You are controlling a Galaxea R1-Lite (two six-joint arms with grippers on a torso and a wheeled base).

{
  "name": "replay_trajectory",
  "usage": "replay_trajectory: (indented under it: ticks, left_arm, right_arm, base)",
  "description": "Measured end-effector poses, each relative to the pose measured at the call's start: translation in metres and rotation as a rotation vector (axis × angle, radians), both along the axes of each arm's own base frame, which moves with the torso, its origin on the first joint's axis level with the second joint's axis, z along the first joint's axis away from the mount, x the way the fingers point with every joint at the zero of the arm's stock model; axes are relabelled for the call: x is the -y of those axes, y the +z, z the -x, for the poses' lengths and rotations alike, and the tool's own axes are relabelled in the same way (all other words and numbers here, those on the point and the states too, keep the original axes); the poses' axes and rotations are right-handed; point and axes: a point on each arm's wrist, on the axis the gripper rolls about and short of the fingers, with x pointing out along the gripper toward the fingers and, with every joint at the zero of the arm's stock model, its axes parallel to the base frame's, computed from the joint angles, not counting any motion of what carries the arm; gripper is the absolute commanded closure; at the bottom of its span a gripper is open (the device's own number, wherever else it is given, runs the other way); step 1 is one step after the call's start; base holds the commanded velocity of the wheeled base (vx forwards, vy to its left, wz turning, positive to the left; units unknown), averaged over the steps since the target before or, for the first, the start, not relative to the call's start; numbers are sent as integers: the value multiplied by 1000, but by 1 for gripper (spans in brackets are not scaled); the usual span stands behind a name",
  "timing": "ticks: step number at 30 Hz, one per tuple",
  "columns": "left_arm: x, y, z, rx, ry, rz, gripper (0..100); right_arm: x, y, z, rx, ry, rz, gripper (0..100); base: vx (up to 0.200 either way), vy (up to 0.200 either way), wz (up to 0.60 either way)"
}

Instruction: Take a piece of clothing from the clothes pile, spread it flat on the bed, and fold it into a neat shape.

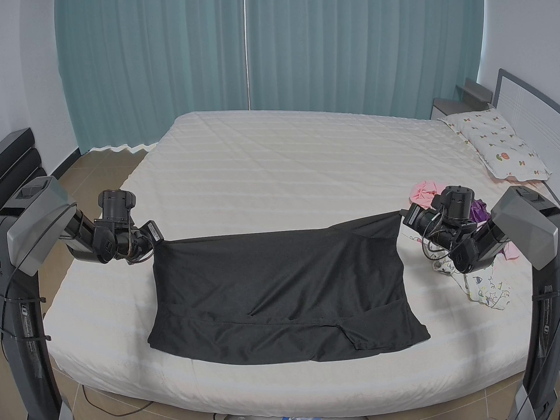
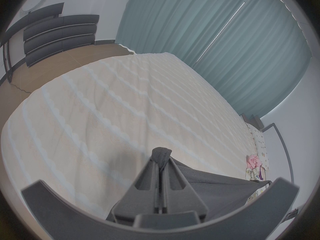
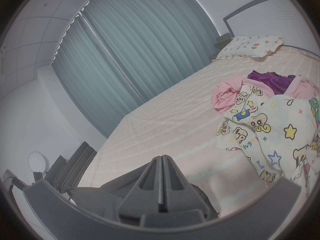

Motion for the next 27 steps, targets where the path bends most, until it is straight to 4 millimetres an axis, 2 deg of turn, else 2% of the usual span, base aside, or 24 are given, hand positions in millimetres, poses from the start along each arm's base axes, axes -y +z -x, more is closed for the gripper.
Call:
replay_trajectory:
  ticks: [18, 27]
  left_arm:
    - [-5, 5, 9, -6, 18, -6, 100]
    - [-6, 4, 16, -23, 11, -6, 100]
  right_arm:
    - [-8, -8, 8, -14, 20, 2, 100]
    - [-2, -14, 25, -71, 35, 8, 100]
  base:
    - [0, 0, 0]
    - [0, 0, 0]
